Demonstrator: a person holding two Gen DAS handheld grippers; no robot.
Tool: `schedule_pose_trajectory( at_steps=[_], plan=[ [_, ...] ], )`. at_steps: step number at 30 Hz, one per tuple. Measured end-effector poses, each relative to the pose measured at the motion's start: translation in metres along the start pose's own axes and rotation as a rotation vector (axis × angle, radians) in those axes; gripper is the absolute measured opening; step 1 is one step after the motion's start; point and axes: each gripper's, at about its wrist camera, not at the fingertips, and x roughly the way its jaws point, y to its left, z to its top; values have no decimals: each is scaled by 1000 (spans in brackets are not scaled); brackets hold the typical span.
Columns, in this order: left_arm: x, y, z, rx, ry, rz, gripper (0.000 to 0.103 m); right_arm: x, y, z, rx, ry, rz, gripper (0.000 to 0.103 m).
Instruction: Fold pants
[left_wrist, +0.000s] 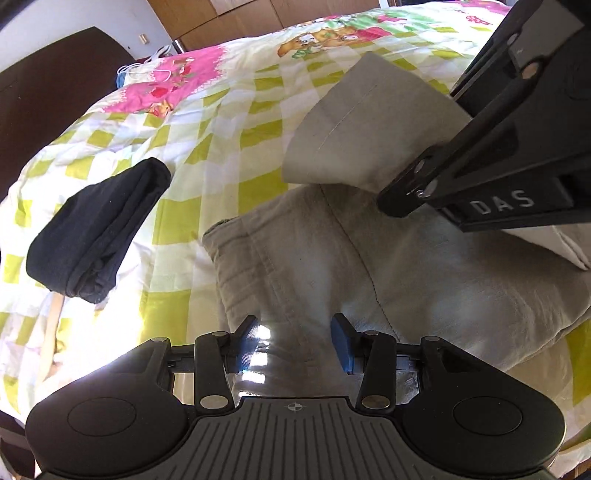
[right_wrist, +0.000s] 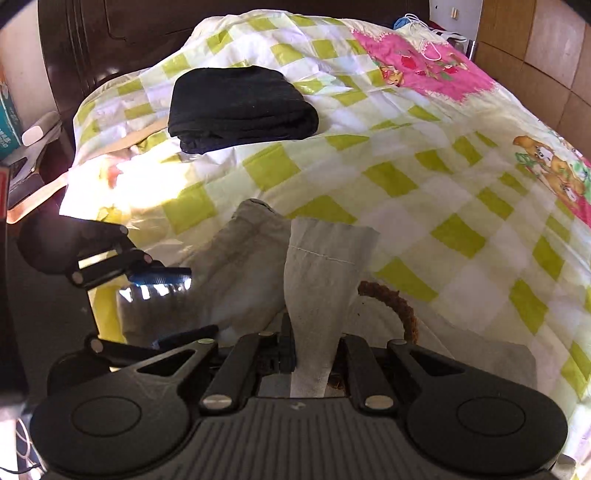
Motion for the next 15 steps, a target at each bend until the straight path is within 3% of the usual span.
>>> schedule_pose_trajectory(
  at_steps=[7,11,15],
  plan=[
    [7,4,-6,-51,-17,-25,43,13,24,11,-167,-17,-21,26],
    [6,7,-11,-49,-28,-40,44,21,31,10,-189,11,38,26],
    [1,15,-18,-57,-39,-58,45,19,36,9,-204,13,78,35]
  ],
)
